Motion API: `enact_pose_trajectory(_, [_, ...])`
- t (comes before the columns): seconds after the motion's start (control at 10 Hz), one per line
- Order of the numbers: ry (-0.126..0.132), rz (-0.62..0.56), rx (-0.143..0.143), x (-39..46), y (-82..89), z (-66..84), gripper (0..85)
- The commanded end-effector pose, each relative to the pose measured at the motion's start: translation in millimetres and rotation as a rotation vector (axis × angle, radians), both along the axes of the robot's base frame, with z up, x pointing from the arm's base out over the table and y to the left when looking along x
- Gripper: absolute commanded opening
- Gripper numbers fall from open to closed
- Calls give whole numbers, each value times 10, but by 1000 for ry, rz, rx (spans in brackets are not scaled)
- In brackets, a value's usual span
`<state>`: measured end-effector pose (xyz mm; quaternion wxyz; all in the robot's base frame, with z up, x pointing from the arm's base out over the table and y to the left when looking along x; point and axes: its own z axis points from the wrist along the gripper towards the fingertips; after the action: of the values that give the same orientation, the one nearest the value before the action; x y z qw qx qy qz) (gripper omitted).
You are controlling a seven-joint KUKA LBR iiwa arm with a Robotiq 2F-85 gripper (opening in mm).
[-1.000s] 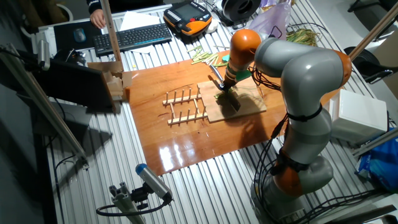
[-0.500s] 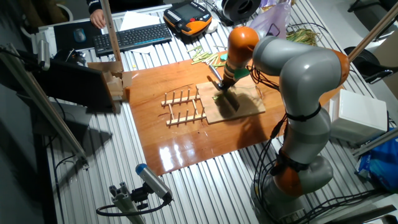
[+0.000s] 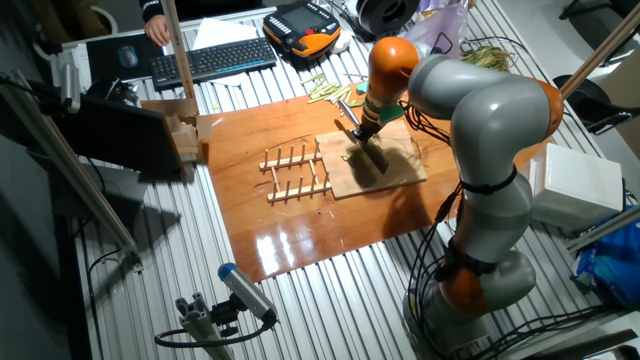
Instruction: Chop the green garlic
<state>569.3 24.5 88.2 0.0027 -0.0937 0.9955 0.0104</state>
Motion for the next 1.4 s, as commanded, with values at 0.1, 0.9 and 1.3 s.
enact_pose_trajectory(0.1, [-5, 0, 5, -9, 12, -65, 0])
enact_pose_trajectory(0.9, [2, -12, 9, -80, 35, -57, 0])
enact_pose_trajectory(1.3, [8, -6, -9, 11, 0, 46, 0])
